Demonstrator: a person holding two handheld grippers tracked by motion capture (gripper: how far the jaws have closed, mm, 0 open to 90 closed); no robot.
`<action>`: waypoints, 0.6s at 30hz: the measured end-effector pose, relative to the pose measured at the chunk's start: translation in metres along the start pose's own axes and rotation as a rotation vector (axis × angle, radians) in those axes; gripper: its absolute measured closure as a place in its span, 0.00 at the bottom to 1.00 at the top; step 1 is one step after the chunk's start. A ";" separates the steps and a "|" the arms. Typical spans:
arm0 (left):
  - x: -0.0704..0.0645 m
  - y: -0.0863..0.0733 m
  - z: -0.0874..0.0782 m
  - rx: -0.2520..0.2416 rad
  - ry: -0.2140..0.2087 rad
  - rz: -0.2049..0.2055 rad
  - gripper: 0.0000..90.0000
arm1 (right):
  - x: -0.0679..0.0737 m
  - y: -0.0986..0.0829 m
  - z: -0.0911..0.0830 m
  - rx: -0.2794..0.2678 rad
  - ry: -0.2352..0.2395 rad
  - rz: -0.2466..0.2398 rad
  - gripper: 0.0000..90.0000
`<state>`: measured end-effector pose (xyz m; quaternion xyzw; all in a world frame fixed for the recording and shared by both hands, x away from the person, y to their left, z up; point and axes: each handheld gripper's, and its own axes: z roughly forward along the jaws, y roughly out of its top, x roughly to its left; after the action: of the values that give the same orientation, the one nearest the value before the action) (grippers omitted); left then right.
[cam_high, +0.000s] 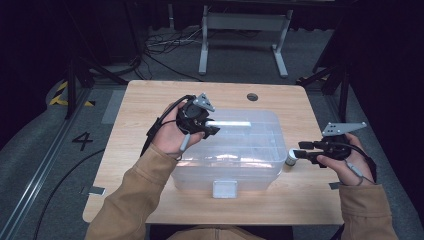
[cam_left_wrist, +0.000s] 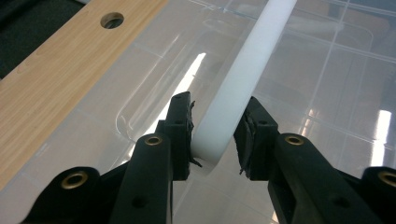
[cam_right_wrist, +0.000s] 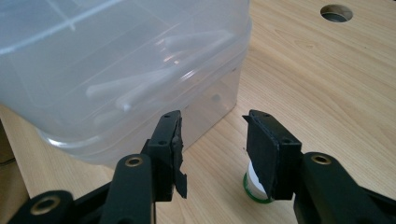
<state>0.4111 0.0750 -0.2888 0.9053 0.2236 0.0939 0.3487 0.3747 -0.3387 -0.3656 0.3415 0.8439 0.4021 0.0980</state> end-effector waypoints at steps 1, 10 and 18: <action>0.001 0.001 0.000 0.003 -0.003 -0.003 0.77 | 0.001 -0.001 -0.001 -0.001 0.001 0.001 0.62; 0.013 0.011 -0.003 0.019 -0.033 -0.023 0.77 | 0.005 -0.007 -0.009 -0.012 -0.003 -0.002 0.67; 0.022 0.018 -0.004 0.026 -0.051 -0.039 0.78 | 0.011 -0.011 -0.014 -0.012 -0.004 -0.019 0.92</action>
<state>0.4348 0.0759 -0.2736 0.9073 0.2334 0.0612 0.3445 0.3551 -0.3446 -0.3635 0.3337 0.8444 0.4055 0.1054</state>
